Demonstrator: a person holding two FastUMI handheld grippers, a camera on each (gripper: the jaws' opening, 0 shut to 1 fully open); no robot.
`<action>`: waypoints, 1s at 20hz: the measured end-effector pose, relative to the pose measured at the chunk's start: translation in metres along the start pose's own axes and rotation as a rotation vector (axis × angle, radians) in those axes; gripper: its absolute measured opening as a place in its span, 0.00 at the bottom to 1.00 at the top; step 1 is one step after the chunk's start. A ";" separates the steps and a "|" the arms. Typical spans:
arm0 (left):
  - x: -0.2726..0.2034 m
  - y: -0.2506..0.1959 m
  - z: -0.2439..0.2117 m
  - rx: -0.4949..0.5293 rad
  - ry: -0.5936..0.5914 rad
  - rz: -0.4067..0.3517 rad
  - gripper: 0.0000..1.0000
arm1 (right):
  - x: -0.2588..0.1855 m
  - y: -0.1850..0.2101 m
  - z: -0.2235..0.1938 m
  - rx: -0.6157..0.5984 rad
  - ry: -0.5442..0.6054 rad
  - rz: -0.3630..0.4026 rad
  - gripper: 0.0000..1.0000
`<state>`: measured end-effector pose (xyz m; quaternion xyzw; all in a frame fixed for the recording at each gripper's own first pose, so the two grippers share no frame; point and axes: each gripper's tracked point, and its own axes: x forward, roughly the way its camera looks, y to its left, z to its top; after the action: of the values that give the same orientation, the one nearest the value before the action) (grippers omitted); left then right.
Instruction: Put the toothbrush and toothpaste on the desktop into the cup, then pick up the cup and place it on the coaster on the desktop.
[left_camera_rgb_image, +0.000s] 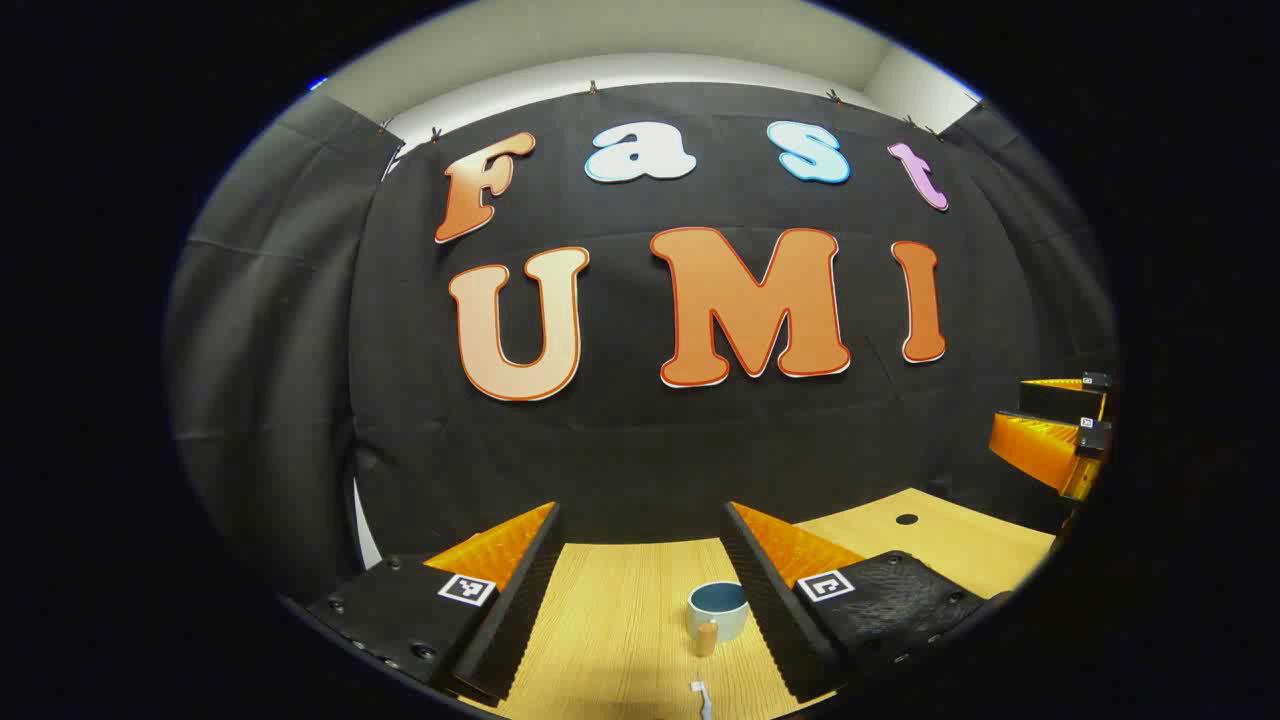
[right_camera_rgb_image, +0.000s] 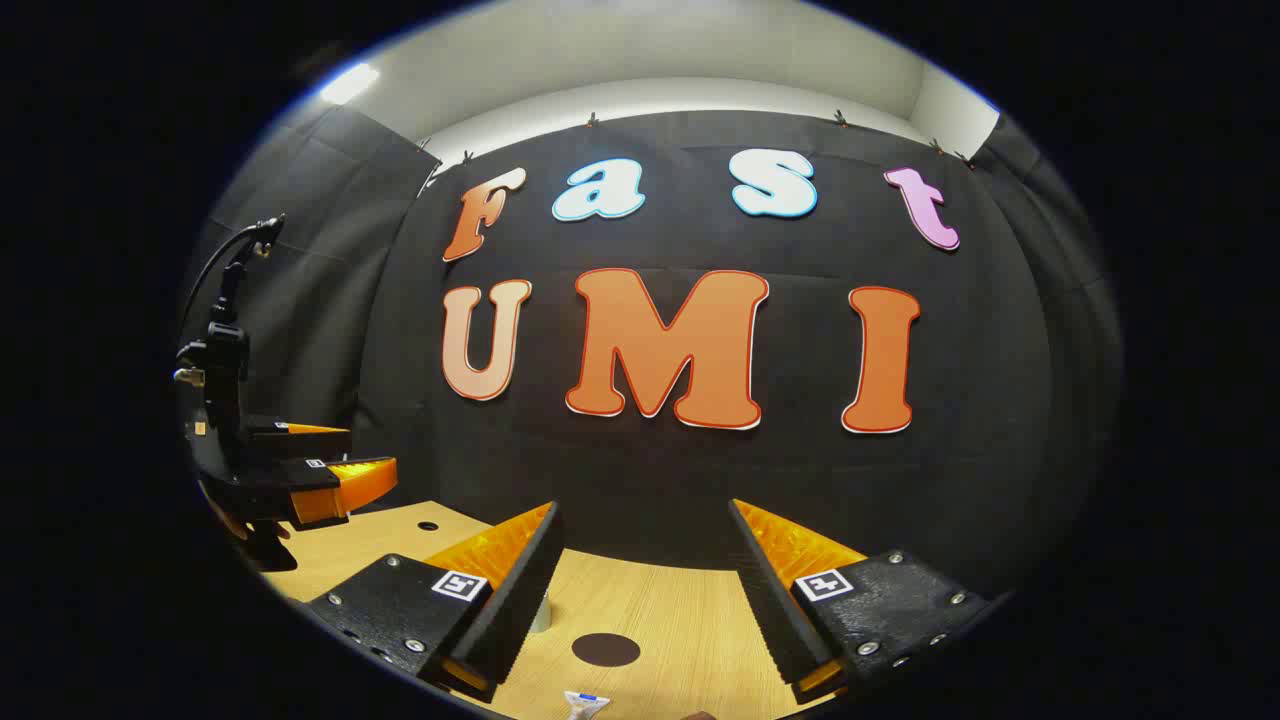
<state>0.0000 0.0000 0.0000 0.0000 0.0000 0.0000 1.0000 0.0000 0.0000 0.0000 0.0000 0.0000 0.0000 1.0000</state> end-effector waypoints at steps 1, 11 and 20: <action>0.000 -0.001 0.001 -0.004 -0.003 -0.009 0.94 | -0.001 0.000 0.000 -0.004 0.000 -0.004 0.96; 0.009 -0.007 -0.012 -0.026 0.007 -0.012 0.94 | -0.001 0.009 -0.017 -0.026 0.022 0.007 0.96; 0.008 0.006 -0.012 0.008 0.033 0.004 0.94 | -0.002 0.024 -0.034 -0.044 0.090 0.089 0.96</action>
<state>0.0082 0.0058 -0.0122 0.0040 0.0166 0.0021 0.9999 -0.0018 0.0245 -0.0343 -0.0222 0.0449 0.0444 0.9978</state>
